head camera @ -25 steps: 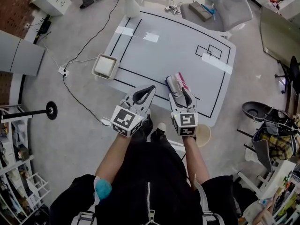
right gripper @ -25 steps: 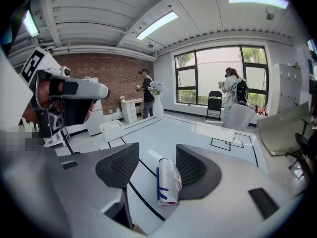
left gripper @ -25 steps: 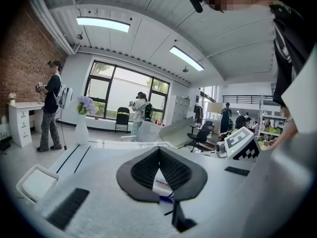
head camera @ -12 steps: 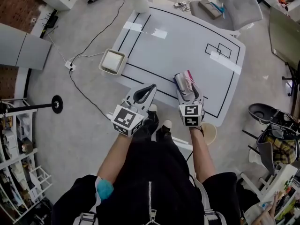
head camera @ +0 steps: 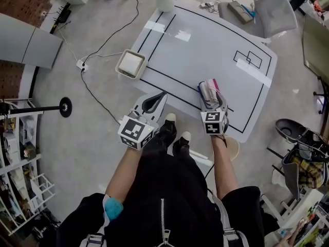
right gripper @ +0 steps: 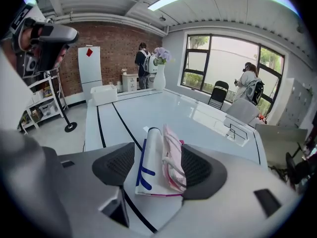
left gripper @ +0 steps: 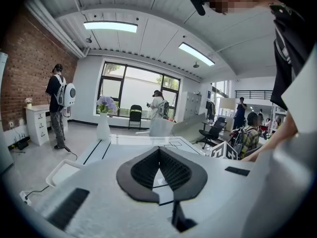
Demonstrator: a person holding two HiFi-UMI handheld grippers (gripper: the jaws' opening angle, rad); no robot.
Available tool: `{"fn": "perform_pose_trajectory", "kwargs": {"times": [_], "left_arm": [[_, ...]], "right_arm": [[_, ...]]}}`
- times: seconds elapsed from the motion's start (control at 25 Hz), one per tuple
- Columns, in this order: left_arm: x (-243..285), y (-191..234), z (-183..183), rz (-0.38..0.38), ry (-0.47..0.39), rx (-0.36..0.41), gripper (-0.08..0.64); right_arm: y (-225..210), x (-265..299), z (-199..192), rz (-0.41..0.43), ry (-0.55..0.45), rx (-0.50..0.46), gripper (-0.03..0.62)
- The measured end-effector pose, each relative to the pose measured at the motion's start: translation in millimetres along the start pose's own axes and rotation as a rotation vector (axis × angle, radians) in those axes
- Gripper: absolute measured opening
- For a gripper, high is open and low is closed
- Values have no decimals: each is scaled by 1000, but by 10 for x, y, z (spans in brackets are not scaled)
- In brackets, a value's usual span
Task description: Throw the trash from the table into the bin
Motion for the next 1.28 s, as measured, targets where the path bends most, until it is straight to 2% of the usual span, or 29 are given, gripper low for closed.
{"fn": "perform_pose_trajectory", "kwargs": {"times": [0.44,1.04,1.28], "left_arm": [[-53,56,1,4,7,-3,5],[-77,130,1,14,4,-6,5],[-98,141,-4,17,1,-9,5]], "right_arm": [[30,182,-158,3,96,-41,276],[67,302,-222,-14,168,-62,273],[99,269,-190,-12,156,-70,211]]}}
Point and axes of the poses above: the fingertips, and each gripper's own axes: x forward along the fingers, y to its left, z out of its top, the point moved 8 cm from there along -x, backward along the fingers, and after that the axes turned 1 degree about -z, right-handed, at the moved point
